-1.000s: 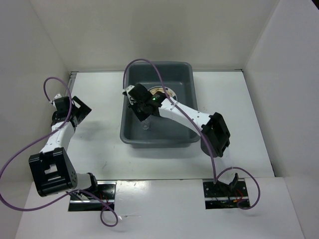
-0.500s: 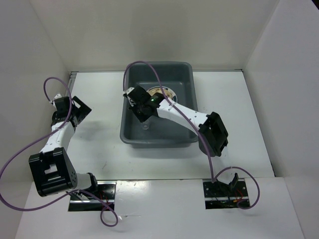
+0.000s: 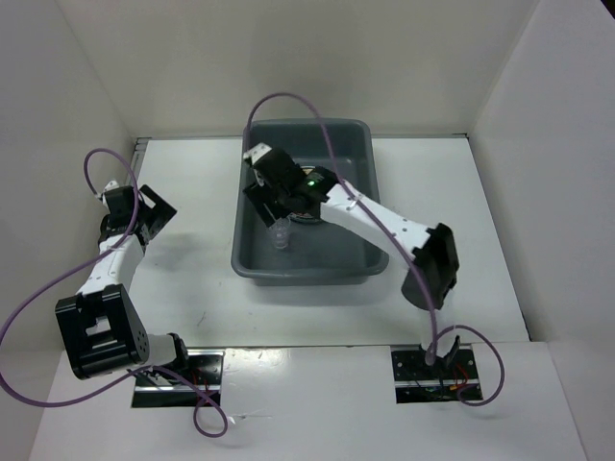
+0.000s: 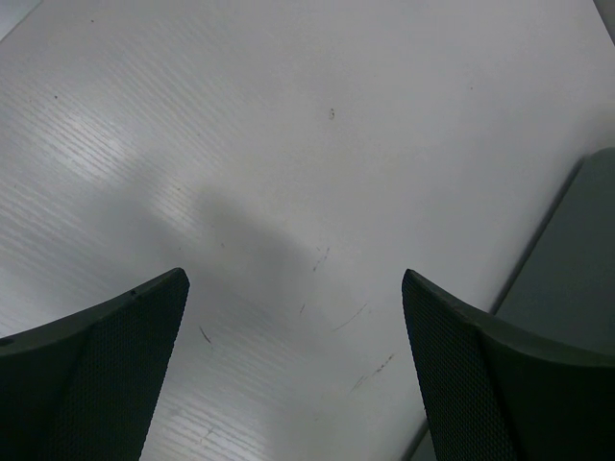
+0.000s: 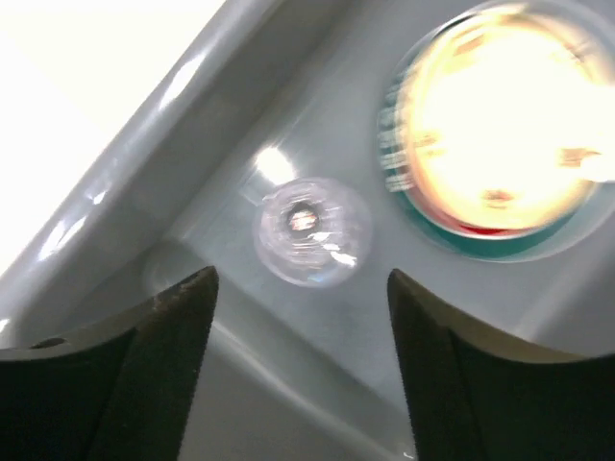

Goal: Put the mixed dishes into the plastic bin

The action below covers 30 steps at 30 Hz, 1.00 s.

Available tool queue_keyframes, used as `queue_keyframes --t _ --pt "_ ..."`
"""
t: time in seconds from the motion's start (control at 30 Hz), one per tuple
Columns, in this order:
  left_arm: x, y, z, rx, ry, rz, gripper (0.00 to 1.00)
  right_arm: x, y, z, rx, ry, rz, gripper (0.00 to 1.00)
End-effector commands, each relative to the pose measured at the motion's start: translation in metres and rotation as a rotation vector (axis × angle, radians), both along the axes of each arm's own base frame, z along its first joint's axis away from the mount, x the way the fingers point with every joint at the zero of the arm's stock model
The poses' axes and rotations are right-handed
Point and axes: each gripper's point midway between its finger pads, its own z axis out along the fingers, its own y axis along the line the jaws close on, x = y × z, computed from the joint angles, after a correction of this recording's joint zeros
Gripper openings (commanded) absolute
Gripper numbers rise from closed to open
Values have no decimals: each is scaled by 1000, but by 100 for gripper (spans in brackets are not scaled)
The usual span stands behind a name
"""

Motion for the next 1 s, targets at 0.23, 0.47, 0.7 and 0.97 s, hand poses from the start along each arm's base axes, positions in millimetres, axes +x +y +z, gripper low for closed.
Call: queue_keyframes --t 0.23,0.47,0.7,0.97 --pt "3 -33 30 2 -99 -139 100 -12 -156 178 440 -327 -459 100" --pt "1 -58 66 81 -146 -271 100 -56 -247 148 585 -369 -753 100" --pt "-6 -96 87 158 -225 -386 100 -88 -322 133 728 -493 -1072 100" --pt "-42 -83 121 221 -313 -233 100 -116 -370 102 785 -572 -1257 100"
